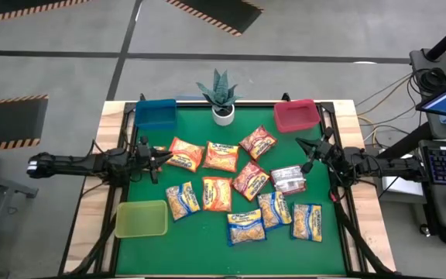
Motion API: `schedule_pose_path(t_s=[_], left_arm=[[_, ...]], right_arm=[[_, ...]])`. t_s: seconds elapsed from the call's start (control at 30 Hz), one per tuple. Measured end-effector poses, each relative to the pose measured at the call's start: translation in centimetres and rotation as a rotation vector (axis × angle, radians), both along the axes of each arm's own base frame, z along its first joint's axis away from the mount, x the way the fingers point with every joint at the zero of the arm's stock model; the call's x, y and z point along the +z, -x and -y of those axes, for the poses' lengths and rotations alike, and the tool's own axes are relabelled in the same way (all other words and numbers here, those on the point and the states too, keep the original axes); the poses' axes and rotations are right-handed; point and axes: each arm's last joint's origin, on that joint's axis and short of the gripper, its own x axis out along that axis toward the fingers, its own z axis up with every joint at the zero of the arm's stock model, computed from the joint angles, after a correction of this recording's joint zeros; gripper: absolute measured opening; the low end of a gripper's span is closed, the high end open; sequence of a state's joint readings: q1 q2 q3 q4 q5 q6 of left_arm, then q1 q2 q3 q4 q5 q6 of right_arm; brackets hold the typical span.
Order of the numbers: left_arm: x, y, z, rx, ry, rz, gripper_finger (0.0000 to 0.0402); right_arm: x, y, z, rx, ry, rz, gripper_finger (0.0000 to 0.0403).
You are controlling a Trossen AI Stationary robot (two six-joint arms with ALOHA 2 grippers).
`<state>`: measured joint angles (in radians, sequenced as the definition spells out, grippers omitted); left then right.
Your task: Sort Maruchan noodles
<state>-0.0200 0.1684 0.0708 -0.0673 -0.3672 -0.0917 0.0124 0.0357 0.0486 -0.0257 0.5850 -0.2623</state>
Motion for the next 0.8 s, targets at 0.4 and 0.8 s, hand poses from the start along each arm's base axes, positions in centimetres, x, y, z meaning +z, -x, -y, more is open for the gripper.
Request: schedule_pose_path(t_s=[0.4, 0.8], left_arm=[[0.0, 0.0, 0.0, 0.0, 0.0, 0.0, 0.0036], [0.0, 0.0, 0.0, 0.0, 0.0, 0.0, 0.0036]], right_arm=[[0.0, 0.0, 0.0, 0.0, 0.0, 0.0, 0.0009], [0.0, 0.0, 0.0, 0.0, 0.0, 0.0, 0.0009]])
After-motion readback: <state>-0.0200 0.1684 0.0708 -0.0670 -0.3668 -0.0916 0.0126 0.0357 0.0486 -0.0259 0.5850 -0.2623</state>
